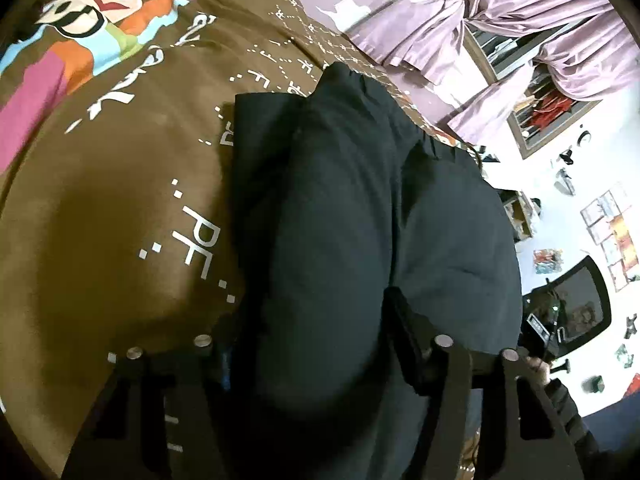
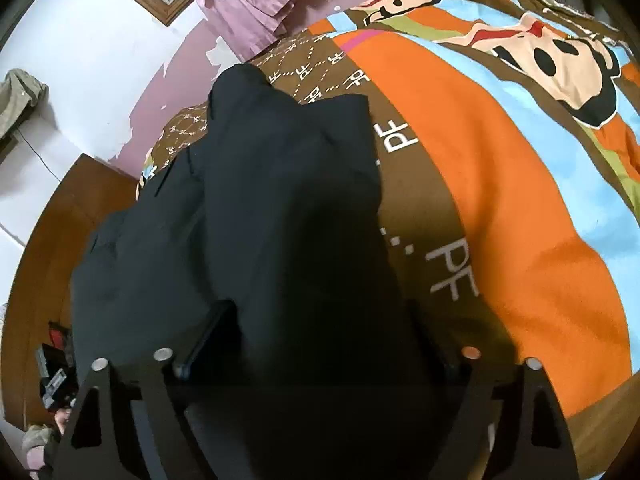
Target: Fold large clothes
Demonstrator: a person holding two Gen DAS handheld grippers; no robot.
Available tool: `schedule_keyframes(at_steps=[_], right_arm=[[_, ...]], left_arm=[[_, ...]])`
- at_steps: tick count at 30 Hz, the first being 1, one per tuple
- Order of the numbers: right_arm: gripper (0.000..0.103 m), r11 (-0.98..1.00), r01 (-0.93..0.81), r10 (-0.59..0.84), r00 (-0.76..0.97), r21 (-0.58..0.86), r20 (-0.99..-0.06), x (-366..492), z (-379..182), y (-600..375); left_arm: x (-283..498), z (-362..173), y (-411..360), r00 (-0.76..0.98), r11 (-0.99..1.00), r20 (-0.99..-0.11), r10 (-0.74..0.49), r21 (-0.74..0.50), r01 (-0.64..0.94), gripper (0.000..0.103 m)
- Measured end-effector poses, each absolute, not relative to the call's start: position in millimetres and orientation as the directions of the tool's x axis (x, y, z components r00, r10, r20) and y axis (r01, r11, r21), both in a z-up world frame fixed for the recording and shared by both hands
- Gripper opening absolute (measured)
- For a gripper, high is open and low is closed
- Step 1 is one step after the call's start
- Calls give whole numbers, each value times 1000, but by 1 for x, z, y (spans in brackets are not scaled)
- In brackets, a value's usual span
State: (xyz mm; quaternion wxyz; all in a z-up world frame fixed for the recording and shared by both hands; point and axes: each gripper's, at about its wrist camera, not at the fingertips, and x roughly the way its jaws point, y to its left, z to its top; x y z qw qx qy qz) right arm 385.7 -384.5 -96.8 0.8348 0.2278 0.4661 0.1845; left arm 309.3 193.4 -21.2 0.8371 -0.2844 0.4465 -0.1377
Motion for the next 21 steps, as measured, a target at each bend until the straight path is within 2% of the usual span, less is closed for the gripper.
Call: schedule_keyframes(at_steps=[8, 10, 12, 14, 18, 21], right_arm=[[47, 803, -105, 556, 486, 586, -675, 382, -92, -379], [31, 811, -112, 546, 502, 575, -671, 378, -85, -376], [20, 821, -153, 539, 524, 551, -659, 373, -71, -366], [17, 827, -208, 542, 541, 522, -644, 369, -55, -355], [14, 803, -323, 587, 567, 501, -577, 359, -18, -333], [14, 776, -391, 625, 579, 495, -523, 352, 8, -314]], left_arm=[[297, -12, 172, 599, 857, -713, -365, -509, -83, 38], [295, -5, 172, 613, 846, -700, -368, -525, -92, 32], [291, 6, 168, 635, 858, -686, -355, -509, -71, 26], [287, 18, 163, 660, 868, -664, -351, -495, -37, 21], [286, 51, 159, 711, 851, -593, -378, -525, 14, 18], [286, 80, 158, 743, 883, -575, -343, -467, 46, 17]])
